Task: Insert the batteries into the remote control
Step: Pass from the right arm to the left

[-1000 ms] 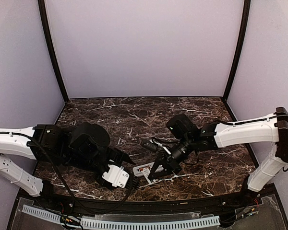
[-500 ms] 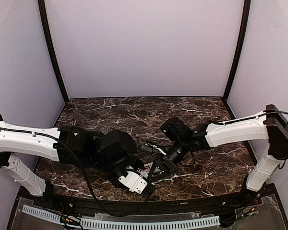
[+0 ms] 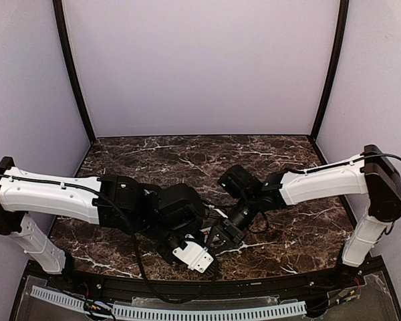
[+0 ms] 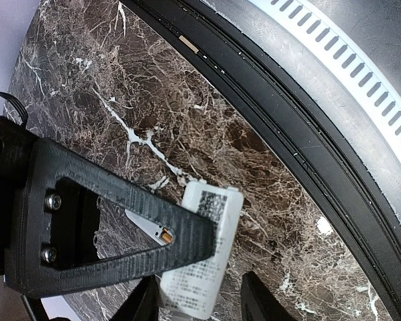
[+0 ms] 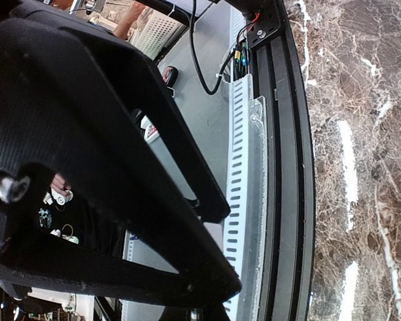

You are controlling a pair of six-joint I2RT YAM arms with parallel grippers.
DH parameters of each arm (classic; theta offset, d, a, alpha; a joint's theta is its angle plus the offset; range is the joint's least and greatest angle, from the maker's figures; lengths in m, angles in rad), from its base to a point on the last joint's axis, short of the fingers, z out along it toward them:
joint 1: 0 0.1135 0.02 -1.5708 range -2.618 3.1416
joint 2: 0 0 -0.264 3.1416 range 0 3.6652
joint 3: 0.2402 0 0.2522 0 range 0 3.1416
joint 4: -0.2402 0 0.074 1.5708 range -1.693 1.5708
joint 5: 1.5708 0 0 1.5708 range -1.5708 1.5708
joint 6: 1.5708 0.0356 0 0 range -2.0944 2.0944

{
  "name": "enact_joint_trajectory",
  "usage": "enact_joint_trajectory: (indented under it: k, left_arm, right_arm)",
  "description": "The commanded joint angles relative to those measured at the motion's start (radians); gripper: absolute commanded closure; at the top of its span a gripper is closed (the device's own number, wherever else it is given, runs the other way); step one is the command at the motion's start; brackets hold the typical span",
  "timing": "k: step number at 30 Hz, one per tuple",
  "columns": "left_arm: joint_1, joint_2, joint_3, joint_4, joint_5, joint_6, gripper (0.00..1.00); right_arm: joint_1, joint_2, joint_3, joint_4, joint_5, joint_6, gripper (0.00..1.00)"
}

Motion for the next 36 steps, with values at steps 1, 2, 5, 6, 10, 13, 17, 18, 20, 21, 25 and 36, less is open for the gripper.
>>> enact_joint_trajectory:
  k: [1, 2, 5, 6, 10, 13, 17, 18, 20, 21, 25, 36]
  left_arm:
    - [0.008, 0.003, 0.027, -0.061, 0.044, -0.007, 0.59]
    - [0.008, 0.007, 0.029, -0.063, 0.046, -0.007, 0.60]
    - [0.008, 0.008, 0.032, -0.067, 0.056, -0.006, 0.65]
    - [0.008, 0.009, 0.032, -0.067, 0.057, -0.005, 0.66]
    - [0.008, 0.007, 0.030, -0.066, 0.063, 0.002, 0.69]
    - [0.008, 0.008, 0.030, -0.063, 0.067, 0.004, 0.70]
    - [0.008, -0.003, 0.024, -0.057, 0.076, -0.010, 0.79]
    - [0.009, -0.005, 0.023, -0.057, 0.074, -0.014, 0.81]
    - [0.011, -0.009, 0.017, -0.058, 0.068, -0.034, 0.84]
    - [0.013, -0.011, 0.014, -0.057, 0.069, -0.063, 0.85]
    - [0.047, -0.032, -0.008, -0.034, 0.113, -0.192, 0.90]
    - [0.124, -0.115, -0.185, 0.165, -0.056, -0.587, 0.99]
  right_arm:
    - [0.014, 0.020, 0.031, -0.018, -0.025, -0.023, 1.00]
    - [0.016, 0.023, 0.033, -0.019, -0.030, -0.025, 1.00]
    - [0.016, 0.031, 0.036, -0.023, -0.039, -0.029, 1.00]
    - [0.016, 0.033, 0.037, -0.025, -0.041, -0.030, 1.00]
    - [0.016, 0.043, 0.042, -0.028, -0.053, -0.034, 1.00]
    - [0.016, 0.050, 0.046, -0.030, -0.060, -0.035, 1.00]
    - [0.014, 0.048, 0.048, -0.030, -0.067, -0.042, 1.00]
    - [0.011, 0.045, 0.048, -0.032, -0.067, -0.044, 1.00]
    - [-0.008, 0.037, 0.040, -0.032, -0.062, -0.043, 0.93]
    - [-0.022, 0.029, 0.033, -0.027, -0.061, -0.038, 0.86]
    - [-0.089, -0.032, -0.022, 0.015, -0.037, -0.008, 0.58]
    - [-0.364, -0.236, -0.251, 0.242, 0.136, 0.172, 0.42]
